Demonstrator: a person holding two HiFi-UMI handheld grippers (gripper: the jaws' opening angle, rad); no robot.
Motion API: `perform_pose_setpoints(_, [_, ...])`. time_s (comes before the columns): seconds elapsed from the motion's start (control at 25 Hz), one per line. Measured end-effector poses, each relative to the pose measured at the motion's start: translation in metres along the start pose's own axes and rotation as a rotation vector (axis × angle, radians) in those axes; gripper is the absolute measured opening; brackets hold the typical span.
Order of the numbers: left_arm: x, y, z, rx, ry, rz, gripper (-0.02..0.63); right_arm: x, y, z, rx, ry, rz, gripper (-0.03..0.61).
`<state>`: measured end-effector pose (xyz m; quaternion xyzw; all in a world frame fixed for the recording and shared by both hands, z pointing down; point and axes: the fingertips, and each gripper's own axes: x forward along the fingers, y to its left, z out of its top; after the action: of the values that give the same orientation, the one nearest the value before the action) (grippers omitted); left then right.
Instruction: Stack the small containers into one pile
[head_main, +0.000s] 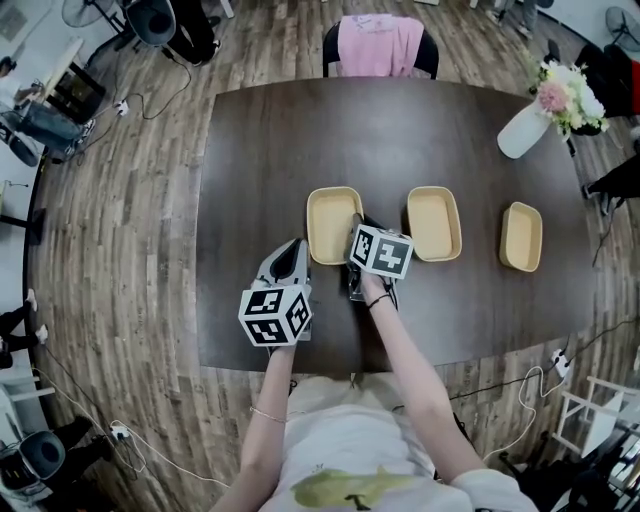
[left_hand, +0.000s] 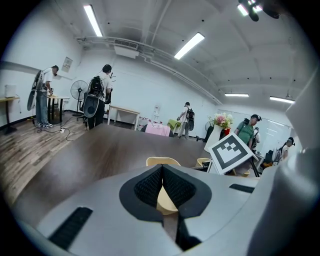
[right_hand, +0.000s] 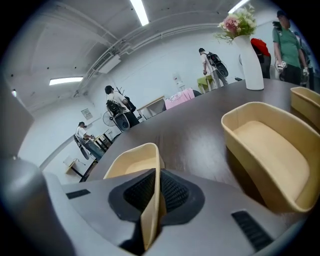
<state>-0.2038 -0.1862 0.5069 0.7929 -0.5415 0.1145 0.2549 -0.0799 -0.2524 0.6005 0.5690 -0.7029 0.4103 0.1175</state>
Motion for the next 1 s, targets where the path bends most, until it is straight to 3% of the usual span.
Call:
perform_pose_setpoints(0.4, [-0.002, 0.008, 0.012, 0.026, -0.011, -0.035, 0.025, -0.023, 0.002, 0.012, -0.027, -0.045, -0.009, 0.038])
perform_pose_setpoints(1.0, [0.003, -0.02, 0.016, 0.07, -0.01, -0.108, 0.025, -0.073, -0.027, 0.047, -0.035, -0.16, -0.018, 0.038])
